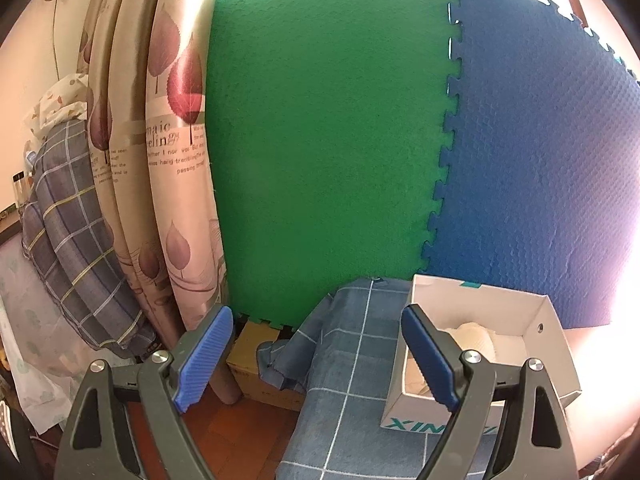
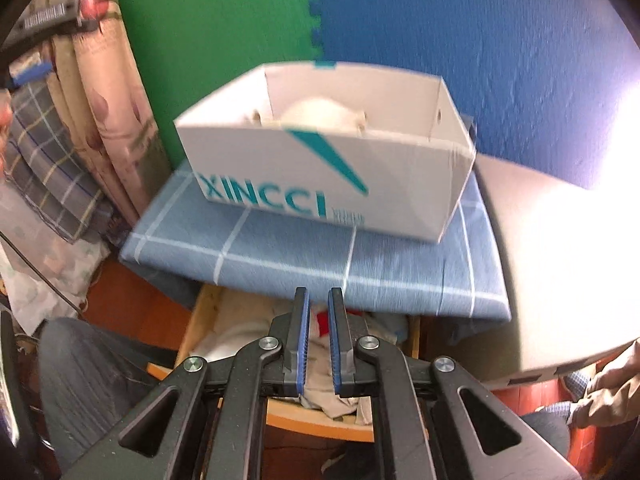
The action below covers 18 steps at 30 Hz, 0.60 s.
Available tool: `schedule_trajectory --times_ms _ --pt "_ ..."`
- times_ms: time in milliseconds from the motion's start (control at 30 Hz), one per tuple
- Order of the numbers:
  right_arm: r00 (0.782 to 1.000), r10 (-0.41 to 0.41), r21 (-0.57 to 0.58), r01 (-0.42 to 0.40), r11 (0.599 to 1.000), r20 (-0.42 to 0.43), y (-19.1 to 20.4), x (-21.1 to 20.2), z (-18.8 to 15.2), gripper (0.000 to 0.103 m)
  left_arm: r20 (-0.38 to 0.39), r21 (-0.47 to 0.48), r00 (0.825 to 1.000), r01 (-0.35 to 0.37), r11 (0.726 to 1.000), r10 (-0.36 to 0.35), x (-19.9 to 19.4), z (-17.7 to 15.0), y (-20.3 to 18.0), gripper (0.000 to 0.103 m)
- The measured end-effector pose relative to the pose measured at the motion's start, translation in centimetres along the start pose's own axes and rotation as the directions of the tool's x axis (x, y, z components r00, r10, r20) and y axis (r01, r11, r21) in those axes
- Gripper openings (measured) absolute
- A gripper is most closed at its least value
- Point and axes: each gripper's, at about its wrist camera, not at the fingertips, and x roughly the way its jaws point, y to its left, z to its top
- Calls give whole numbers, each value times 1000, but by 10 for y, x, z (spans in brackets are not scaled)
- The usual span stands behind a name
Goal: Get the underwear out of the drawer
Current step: 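Pull the beige underwear out of the drawer with the right gripper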
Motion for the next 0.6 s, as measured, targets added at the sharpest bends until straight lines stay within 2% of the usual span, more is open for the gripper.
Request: schedule_trajectory --times_ms 133,200,233,267,300,333,367,533,600 --pt "1000 3 -35 -3 999 -3 -1 -8 9 8 -21 -13 1000 1 1000 -1 2 -15 6 89" --pt "998 64 -29 -65 997 -22 -7 -1 5 9 -20 -4 1000 -4 1000 4 1 -21 7 89" --pt "998 45 -24 -45 999 -34 -13 6 -2 13 -22 -6 1000 -1 1000 1 1 -24 8 89" --pt "999 29 -13 -29 999 -44 -17 12 -7 23 -22 -12 1000 4 1000 -4 0 -27 9 89" --pt "997 34 -6 -35 999 -66 -20 22 -14 42 -22 -15 1000 8 1000 -8 0 -29 9 89" --pt "993 57 -5 -58 998 -107 -23 36 -23 57 -20 -16 1000 13 1000 -13 0 -31 9 89" --pt "988 57 -17 -61 998 -146 -23 54 -36 78 -17 -15 1000 17 1000 -17 -1 -34 9 89" --pt "968 9 -88 -33 996 -252 -17 122 -87 72 -23 -4 999 37 999 -37 -1 -44 5 89" --pt "966 5 -79 -27 997 -259 -19 137 -98 72 -15 13 999 42 999 -42 -3 -44 2 89"
